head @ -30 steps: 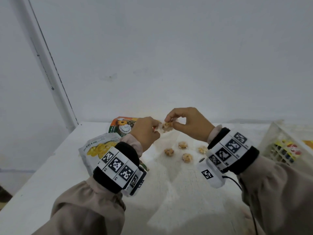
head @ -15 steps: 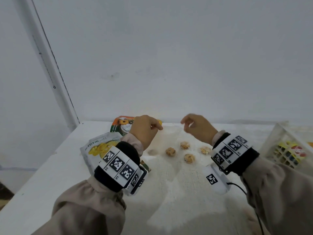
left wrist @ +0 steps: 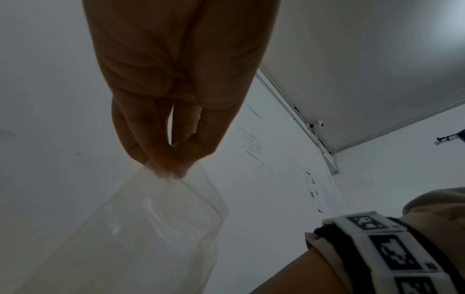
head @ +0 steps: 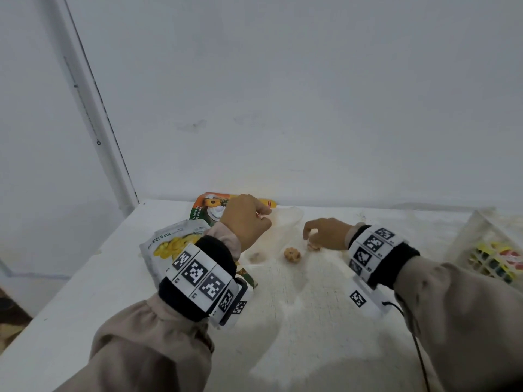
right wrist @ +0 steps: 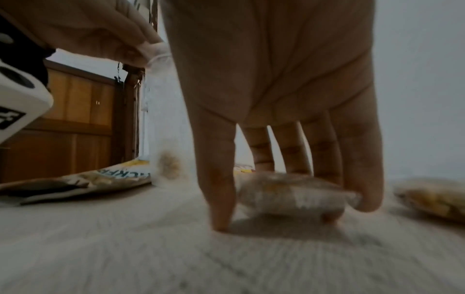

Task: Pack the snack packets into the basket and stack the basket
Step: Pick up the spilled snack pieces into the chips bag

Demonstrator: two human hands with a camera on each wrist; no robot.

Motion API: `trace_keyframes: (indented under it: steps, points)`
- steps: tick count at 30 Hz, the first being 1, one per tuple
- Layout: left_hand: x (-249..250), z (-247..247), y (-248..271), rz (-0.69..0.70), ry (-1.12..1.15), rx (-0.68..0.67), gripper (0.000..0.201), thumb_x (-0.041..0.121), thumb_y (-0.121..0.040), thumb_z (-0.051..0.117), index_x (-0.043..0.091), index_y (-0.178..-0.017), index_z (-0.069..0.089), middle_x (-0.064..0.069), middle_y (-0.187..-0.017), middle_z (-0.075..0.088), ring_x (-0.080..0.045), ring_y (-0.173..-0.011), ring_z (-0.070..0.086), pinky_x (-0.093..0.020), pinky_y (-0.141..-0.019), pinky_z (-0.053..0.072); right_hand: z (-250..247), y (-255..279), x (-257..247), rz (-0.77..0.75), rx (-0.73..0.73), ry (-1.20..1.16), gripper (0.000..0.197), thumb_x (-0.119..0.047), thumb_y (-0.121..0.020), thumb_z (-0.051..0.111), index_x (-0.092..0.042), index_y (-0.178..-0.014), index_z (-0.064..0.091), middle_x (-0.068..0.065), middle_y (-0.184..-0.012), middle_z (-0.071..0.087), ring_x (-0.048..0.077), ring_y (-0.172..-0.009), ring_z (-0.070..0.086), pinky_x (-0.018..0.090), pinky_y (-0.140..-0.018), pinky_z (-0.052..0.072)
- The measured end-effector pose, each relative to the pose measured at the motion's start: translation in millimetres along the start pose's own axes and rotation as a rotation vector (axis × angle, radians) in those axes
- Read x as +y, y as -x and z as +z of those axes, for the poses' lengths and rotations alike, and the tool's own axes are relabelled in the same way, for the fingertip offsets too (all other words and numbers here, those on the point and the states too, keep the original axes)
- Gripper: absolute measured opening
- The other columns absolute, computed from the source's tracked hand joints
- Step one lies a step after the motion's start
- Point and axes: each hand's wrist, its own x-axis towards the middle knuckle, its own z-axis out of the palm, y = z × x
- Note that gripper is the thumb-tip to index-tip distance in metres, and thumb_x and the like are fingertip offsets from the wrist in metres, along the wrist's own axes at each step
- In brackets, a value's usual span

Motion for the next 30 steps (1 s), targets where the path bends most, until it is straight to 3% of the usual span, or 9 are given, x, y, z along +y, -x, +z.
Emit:
trace_keyframes:
  steps: [5, 8, 12, 16, 19, 22, 25, 27, 30]
  points:
    - [-1.3, -1.2, -1.5, -0.01, 0.036, -0.023, 0.032, 0.007, -0.083, 0.057, 0.007, -0.114, 0.065, -0.007, -0.119, 0.062, -0.019, -0.104, 0.058, -0.022, -0.09, 0.043, 1.1, -18.3, 7.3, 0.098, 0.019, 0.12, 0.043, -0.006, -0.094, 0.027, -0.026, -0.122, 0.053, 0.006, -0.134, 0.047, 0.024, -0.108, 0.054, 0.031, -0.089, 0.042]
    - [-2.5, -1.9, -2.5, -0.019, 0.062, -0.038, 0.032, 0.006, -0.081, 0.058, 0.007, -0.113, 0.065, -0.006, -0.119, 0.063, -0.019, -0.102, 0.059, -0.022, -0.09, 0.044, 9.0, -26.8, 8.2, 0.143, -0.026, 0.24, 0.036, -0.017, -0.095, 0.034, -0.016, -0.128, 0.048, 0.012, -0.13, 0.047, 0.029, -0.114, 0.051, 0.035, -0.094, 0.042]
    - [-5.2, -2.2, -3.5, -0.028, 0.072, -0.047, 0.032, 0.006, -0.082, 0.059, 0.008, -0.113, 0.065, -0.005, -0.119, 0.063, -0.019, -0.102, 0.059, -0.021, -0.088, 0.044, 16.3, -37.2, 13.2, 0.088, -0.087, 0.289, 0.028, -0.035, -0.091, 0.05, -0.008, -0.097, 0.053, 0.01, -0.117, 0.058, 0.025, -0.101, 0.056, 0.033, -0.087, 0.044]
    - [-5.5, -1.3, -3.9, -0.021, 0.076, -0.051, 0.032, 0.006, -0.082, 0.059, 0.008, -0.113, 0.065, -0.005, -0.118, 0.062, -0.017, -0.098, 0.059, -0.022, -0.09, 0.045, 16.3, -39.2, 13.8, 0.088, -0.093, 0.362, 0.036, -0.034, -0.079, 0.07, -0.01, -0.101, 0.056, 0.004, -0.088, 0.055, 0.024, -0.086, 0.058, 0.031, -0.073, 0.046]
    - [-4.7, -1.3, -3.1, -0.016, 0.078, -0.061, 0.032, 0.007, -0.082, 0.058, 0.009, -0.113, 0.065, -0.005, -0.118, 0.063, -0.014, -0.091, 0.057, -0.025, -0.089, 0.046, 12.5, -40.4, 14.3, 0.086, -0.036, 0.34, 0.025, -0.03, -0.085, 0.062, -0.006, -0.079, 0.058, 0.003, -0.078, 0.053, 0.022, -0.077, 0.052, 0.028, -0.068, 0.044]
    - [-4.5, -2.2, -2.8, -0.019, 0.07, -0.066, 0.032, 0.007, -0.083, 0.058, 0.011, -0.114, 0.064, -0.004, -0.121, 0.061, -0.018, -0.104, 0.058, -0.028, -0.096, 0.045, -6.8, -30.8, 17.5, 0.062, 0.067, 0.143, 0.037, -0.027, -0.091, 0.05, -0.012, -0.058, 0.043, 0.004, -0.072, 0.053, 0.022, -0.079, 0.052, 0.026, -0.072, 0.039]
    - [-5.4, -2.0, -3.0, -0.034, 0.082, -0.068, 0.033, 0.008, -0.083, 0.059, 0.012, -0.115, 0.064, -0.003, -0.123, 0.06, -0.019, -0.109, 0.056, -0.031, -0.099, 0.043, -34.5, -12.0, 14.7, -0.097, 0.269, -0.233, 0.019, -0.014, -0.092, 0.05, -0.002, -0.094, 0.064, 0.007, -0.091, 0.062, 0.018, -0.078, 0.053, 0.023, -0.071, 0.039]
    - [-5.4, -1.7, -2.9, -0.04, 0.091, -0.067, 0.034, 0.007, -0.082, 0.06, 0.011, -0.115, 0.064, -0.003, -0.123, 0.061, -0.019, -0.109, 0.057, -0.032, -0.1, 0.044, -46.2, 2.9, 4.7, -0.224, 0.349, -0.548, 0.028, -0.014, -0.094, 0.051, -0.005, -0.118, 0.06, 0.004, -0.09, 0.059, 0.01, -0.068, 0.05, 0.019, -0.063, 0.042]
    - [-5.0, -1.6, -2.6, -0.045, 0.093, -0.065, 0.034, 0.007, -0.082, 0.061, 0.011, -0.116, 0.064, -0.003, -0.123, 0.061, -0.019, -0.108, 0.058, -0.033, -0.1, 0.044, -56.1, 22.1, -11.4, -0.433, 0.401, -0.674, 0.028, -0.017, -0.093, 0.051, -0.023, -0.12, 0.056, 0.006, -0.105, 0.061, 0.007, -0.077, 0.053, 0.018, -0.067, 0.047]
